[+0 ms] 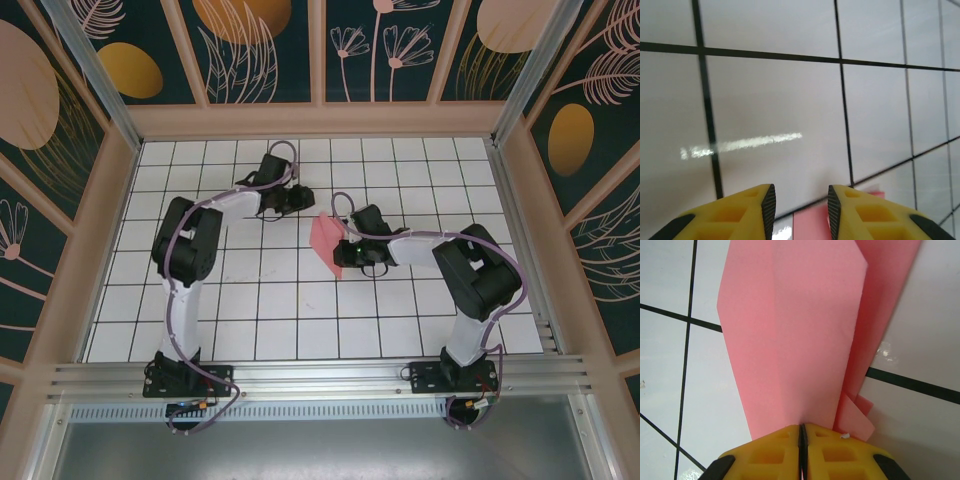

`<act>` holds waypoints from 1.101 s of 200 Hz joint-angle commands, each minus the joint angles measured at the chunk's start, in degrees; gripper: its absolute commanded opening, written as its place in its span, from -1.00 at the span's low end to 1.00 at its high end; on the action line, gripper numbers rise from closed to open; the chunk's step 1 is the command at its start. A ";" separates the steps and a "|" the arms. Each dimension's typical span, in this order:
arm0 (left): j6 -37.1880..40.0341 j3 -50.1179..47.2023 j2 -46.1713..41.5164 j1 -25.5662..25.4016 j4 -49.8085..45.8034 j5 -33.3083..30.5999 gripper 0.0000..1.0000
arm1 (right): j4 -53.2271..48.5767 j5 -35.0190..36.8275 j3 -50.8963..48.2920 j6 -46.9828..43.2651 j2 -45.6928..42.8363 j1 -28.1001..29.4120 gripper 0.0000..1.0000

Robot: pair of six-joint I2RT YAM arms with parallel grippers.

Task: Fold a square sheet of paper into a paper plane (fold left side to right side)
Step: Fourth fold the wing at the center of the table.

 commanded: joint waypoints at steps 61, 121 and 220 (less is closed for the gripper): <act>-5.81 -11.97 -6.59 -8.60 12.11 7.91 -0.30 | -13.10 5.98 -2.36 -1.58 3.57 0.45 -0.74; -8.36 -9.71 -0.89 -10.08 12.62 8.67 -0.29 | -13.51 6.42 -1.73 -1.49 4.17 0.71 -0.74; -5.61 -5.88 4.65 -5.85 8.40 0.70 -0.31 | -20.00 10.99 -0.26 -2.63 6.66 2.25 -0.74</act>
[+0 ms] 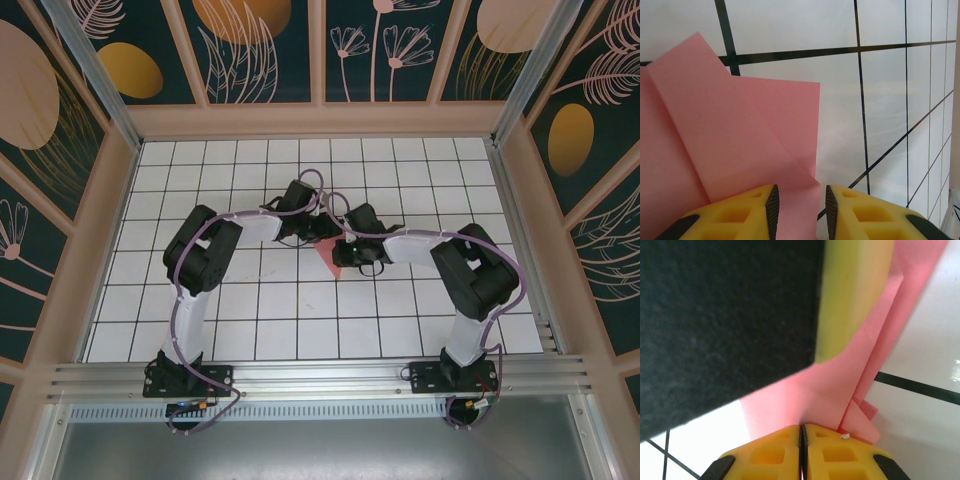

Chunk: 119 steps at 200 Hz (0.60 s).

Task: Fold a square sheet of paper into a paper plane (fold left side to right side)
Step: Fourth fold the wing at the center of the table.

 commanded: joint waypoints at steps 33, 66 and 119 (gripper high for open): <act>3.12 5.42 5.12 4.66 -2.46 -7.26 -0.30 | -15.59 6.77 -3.38 -1.79 6.56 0.84 -0.75; 3.52 8.04 6.79 5.62 -3.26 -7.78 -0.30 | -15.49 6.55 -3.54 -1.78 6.51 0.89 -0.75; 4.34 13.58 10.19 7.45 -5.73 -7.96 -0.29 | -15.20 6.20 -4.21 -1.96 6.22 0.94 -0.75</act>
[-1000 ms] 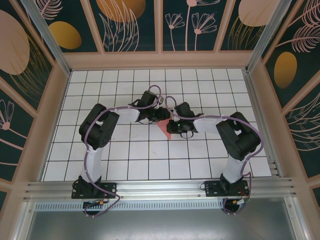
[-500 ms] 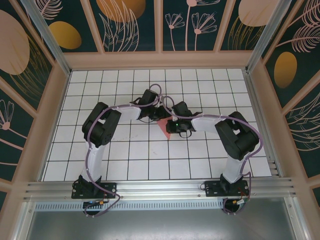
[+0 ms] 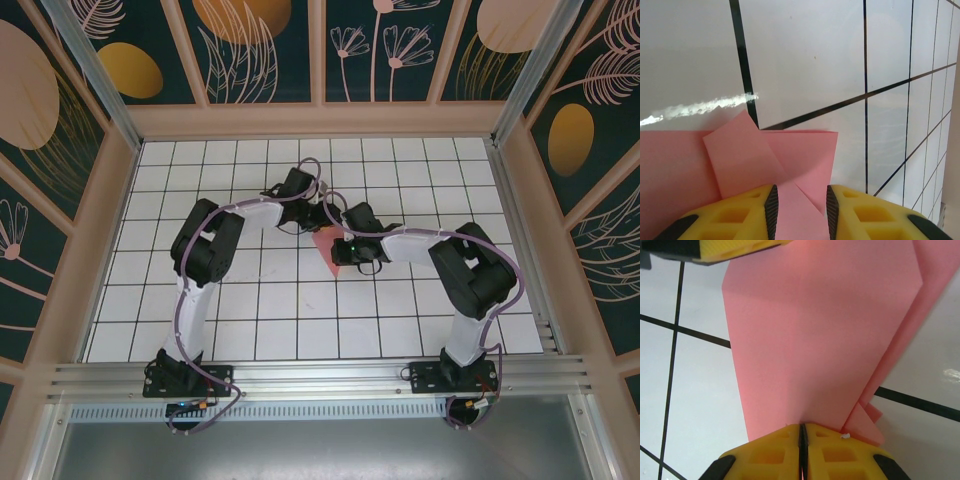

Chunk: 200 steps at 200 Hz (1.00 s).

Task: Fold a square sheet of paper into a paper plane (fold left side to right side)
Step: Fourth fold the wing at the center of the table.

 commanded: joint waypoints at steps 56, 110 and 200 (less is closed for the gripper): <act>5.87 11.31 8.69 6.42 -3.04 -8.35 -0.24 | -14.40 3.46 -6.14 -1.40 5.49 0.74 -0.75; 6.73 13.75 6.02 8.06 -5.19 -7.17 -0.22 | -11.52 1.87 -6.17 -0.99 2.69 0.63 -0.75; 4.00 -13.36 -22.30 11.19 4.48 -5.60 -0.14 | -1.55 -3.73 -6.91 -1.29 -18.98 -3.90 -0.21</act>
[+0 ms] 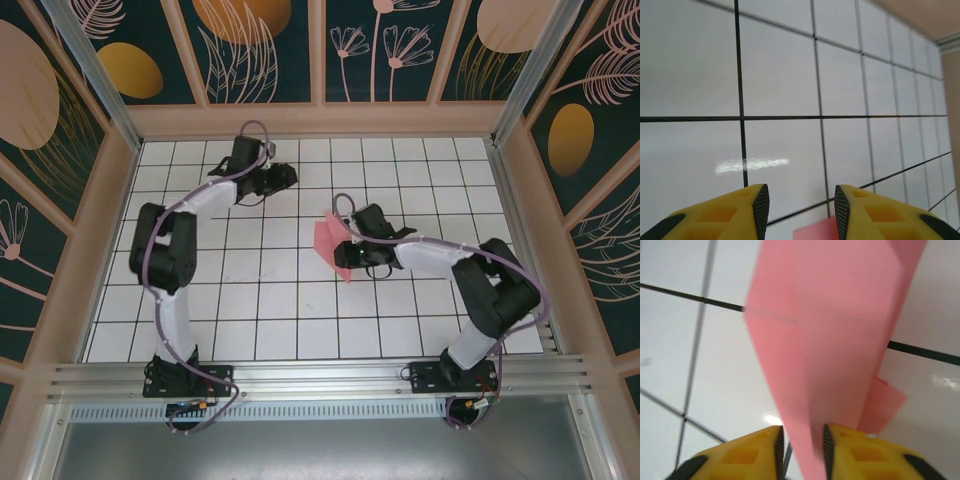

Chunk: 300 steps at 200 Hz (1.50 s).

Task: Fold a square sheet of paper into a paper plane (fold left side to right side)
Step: Fourth fold the wing at the center of the table, then turn over the paper at the center of the table.

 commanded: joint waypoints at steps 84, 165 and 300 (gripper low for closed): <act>-11.47 -21.97 -4.72 -11.33 20.97 6.43 -0.15 | 15.02 -16.06 -16.91 6.28 -17.61 -16.65 0.04; -12.89 -15.44 5.25 -13.04 21.68 8.03 -0.20 | 14.16 -16.30 -20.18 5.94 -20.09 -17.63 0.05; -12.31 -9.97 2.79 -13.43 21.80 10.24 -0.72 | 33.27 -33.73 -27.67 14.87 -19.57 -24.55 0.56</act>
